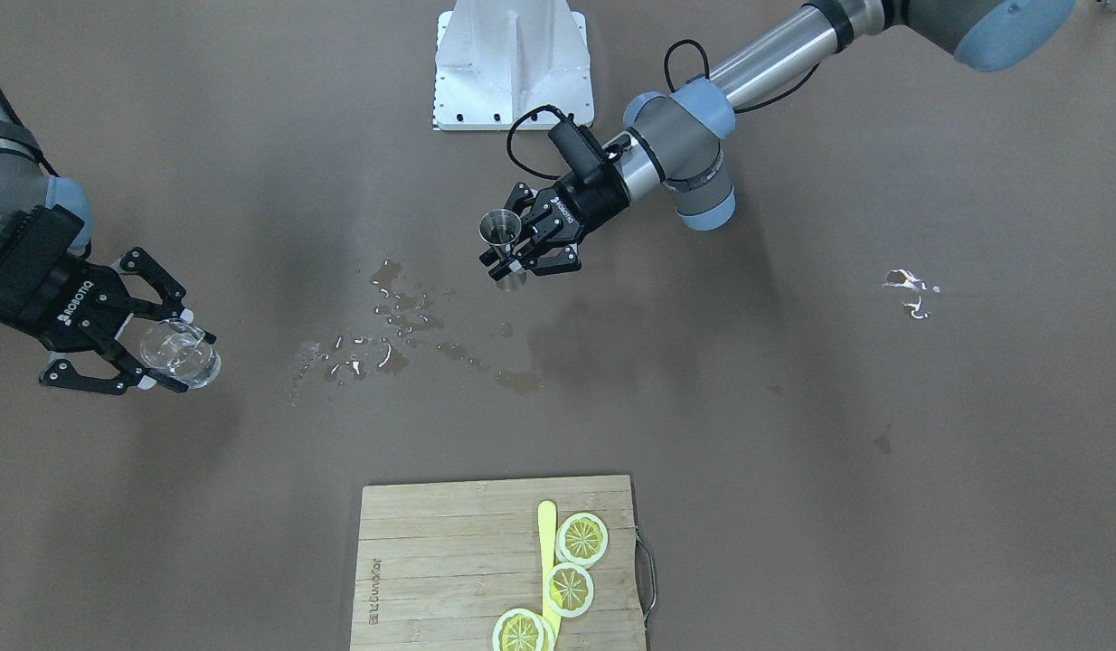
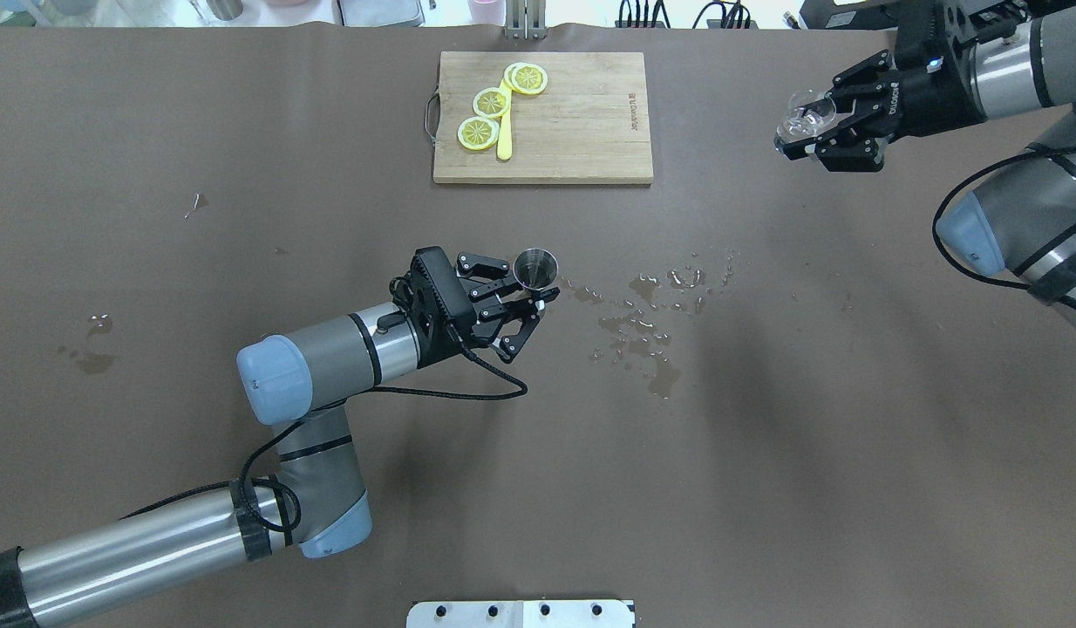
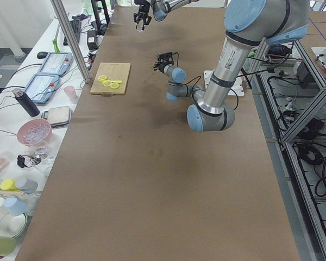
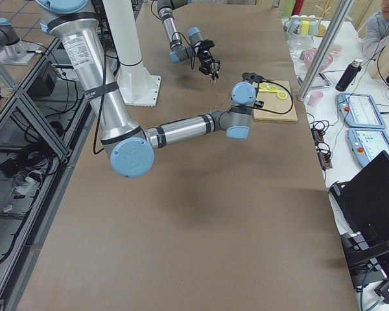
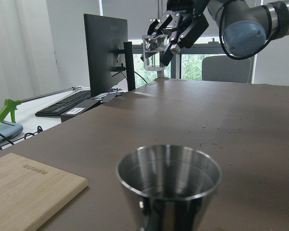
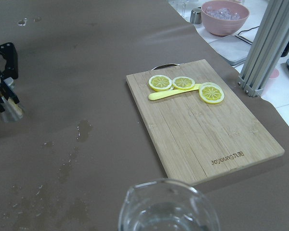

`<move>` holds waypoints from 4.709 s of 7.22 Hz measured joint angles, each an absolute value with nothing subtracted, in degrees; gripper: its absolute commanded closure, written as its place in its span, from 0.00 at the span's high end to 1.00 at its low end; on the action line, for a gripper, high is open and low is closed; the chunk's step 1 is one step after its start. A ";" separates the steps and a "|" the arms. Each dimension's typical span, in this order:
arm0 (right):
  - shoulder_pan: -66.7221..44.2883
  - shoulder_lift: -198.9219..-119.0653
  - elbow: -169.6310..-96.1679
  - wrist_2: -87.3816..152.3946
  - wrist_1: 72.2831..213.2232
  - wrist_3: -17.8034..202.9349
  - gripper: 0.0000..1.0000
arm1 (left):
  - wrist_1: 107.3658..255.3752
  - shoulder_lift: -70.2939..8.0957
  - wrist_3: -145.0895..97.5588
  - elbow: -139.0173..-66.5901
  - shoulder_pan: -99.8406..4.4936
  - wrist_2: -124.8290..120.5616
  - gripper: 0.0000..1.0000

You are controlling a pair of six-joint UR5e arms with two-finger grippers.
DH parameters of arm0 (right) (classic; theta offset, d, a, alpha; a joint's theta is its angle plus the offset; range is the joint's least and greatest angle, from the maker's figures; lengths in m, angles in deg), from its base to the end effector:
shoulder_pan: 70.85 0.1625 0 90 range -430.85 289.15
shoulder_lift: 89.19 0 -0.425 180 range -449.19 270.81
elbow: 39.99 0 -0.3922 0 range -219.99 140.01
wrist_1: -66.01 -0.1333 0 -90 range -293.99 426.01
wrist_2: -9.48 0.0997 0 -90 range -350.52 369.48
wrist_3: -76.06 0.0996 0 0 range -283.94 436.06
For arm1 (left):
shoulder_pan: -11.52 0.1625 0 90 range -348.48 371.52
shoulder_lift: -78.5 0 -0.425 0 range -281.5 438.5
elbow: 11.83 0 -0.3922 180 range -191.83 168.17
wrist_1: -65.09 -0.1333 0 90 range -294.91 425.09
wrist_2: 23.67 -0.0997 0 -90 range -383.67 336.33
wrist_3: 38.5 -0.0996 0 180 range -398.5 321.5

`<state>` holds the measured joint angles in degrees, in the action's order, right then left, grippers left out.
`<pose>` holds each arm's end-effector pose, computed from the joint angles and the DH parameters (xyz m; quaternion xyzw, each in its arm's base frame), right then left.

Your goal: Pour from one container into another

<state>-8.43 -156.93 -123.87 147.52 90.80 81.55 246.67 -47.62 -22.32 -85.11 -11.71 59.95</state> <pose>-0.2339 -0.5757 0.3583 0.4828 -0.4654 -0.3931 0.6291 0.5653 -0.3998 0.2470 0.6373 0.5213 0.2002 0.5310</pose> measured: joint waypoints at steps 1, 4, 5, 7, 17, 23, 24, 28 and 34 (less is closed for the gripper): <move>-9.04 -156.63 -125.95 147.29 94.78 80.38 0.00 | 246.67 -47.62 -22.32 -85.02 -11.74 59.93 0.00; -9.70 -155.72 -128.42 147.56 100.43 78.59 0.00 | 246.44 -47.63 -22.32 -84.83 -11.99 59.92 0.00; -9.92 -155.39 -129.02 147.29 102.11 78.20 0.00 | 246.42 -47.63 -22.32 -84.80 -12.01 59.92 0.00; -10.48 -155.13 -129.56 147.01 104.14 77.18 0.00 | 246.39 -47.63 -22.32 -84.83 -12.03 59.92 0.00; -12.28 -152.11 -133.08 150.47 112.81 75.43 0.00 | 245.64 -47.63 -22.34 -84.81 -12.03 59.84 0.00; -16.64 -150.90 -140.29 143.64 129.35 67.05 0.00 | 244.67 -47.68 -22.50 -84.45 -12.71 59.66 0.00; -17.27 -150.65 -140.33 143.57 130.25 64.56 0.00 | 244.66 -47.66 -22.50 -84.39 -12.88 59.65 0.00; -18.63 -149.76 -139.84 144.48 131.01 56.36 0.00 | 244.65 -47.66 -22.50 -84.20 -13.08 59.65 0.00; -19.84 -143.57 -138.27 143.66 137.49 55.59 0.00 | 244.65 -47.80 -22.50 -84.00 -13.05 59.65 0.00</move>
<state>-19.84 -143.57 -138.27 143.66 137.49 55.59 244.65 -47.80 -22.50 -84.00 -13.05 59.65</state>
